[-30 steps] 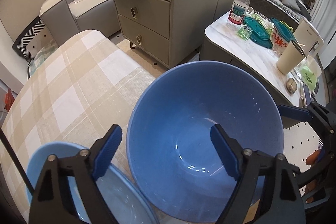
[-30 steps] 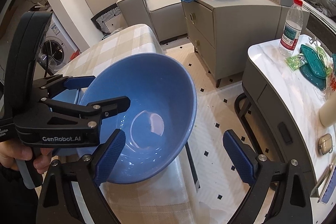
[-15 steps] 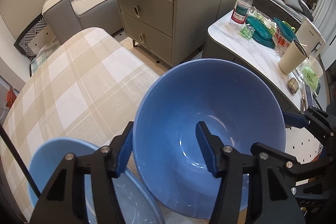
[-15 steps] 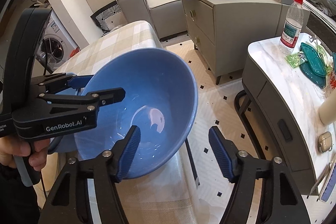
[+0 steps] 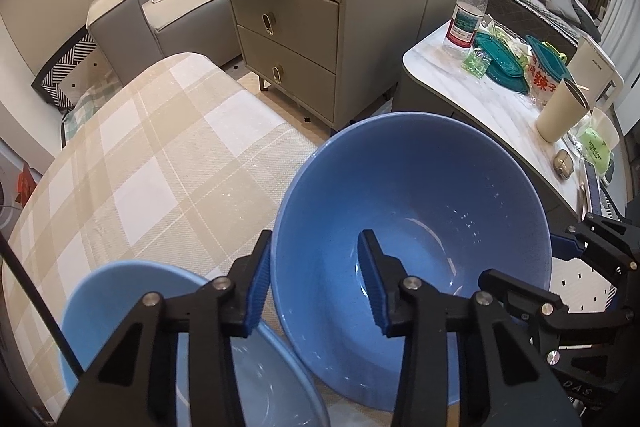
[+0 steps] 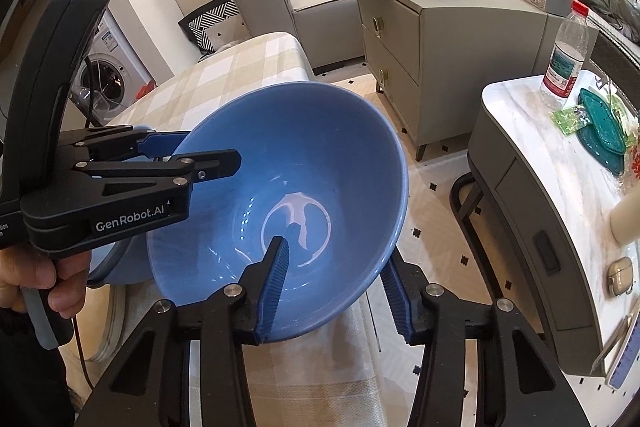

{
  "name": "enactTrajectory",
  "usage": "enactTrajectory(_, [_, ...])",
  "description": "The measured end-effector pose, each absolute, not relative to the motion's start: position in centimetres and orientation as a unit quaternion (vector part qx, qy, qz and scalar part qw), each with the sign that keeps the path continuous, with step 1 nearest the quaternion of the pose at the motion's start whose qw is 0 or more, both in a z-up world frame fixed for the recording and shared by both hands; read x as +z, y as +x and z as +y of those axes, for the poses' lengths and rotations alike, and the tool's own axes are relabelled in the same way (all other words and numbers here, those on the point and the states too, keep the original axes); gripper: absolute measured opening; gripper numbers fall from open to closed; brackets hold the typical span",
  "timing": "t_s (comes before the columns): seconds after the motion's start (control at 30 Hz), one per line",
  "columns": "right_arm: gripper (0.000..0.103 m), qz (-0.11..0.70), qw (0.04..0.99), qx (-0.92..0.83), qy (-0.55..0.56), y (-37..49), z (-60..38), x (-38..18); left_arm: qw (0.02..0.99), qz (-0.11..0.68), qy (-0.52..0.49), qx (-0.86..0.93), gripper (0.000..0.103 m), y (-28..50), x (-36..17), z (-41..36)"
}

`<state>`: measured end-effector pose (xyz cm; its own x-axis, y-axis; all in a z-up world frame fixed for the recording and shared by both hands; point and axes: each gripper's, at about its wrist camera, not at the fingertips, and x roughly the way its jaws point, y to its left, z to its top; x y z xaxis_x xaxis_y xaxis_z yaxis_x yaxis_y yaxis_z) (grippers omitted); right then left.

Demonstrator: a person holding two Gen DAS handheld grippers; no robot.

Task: Organize plates and bowls
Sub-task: 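Close both tools on the blue bowl rim, then lift the blue bowl with both tools toward the nested blue bowls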

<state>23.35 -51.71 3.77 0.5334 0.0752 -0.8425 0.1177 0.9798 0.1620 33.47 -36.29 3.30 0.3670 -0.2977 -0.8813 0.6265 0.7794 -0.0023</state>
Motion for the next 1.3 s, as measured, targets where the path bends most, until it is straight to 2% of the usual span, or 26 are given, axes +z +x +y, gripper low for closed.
enactTrajectory(0.2, [0.037,0.482,0.87,-0.024,0.1,23.3,-51.9,3.9,0.813,0.484,0.169,-0.275,0.031,33.6,3.3,-36.1])
enactTrajectory(0.4, [0.034,0.479,0.872,-0.031,0.095,23.3,-51.9,4.0,0.816,0.485,0.166,-0.268,0.025,33.6,3.3,-35.8])
enactTrajectory(1.3, [0.031,0.465,0.879,-0.056,0.088,22.6,-52.1,5.9,0.828,0.462,0.154,-0.277,0.025,32.0,6.0,-35.8])
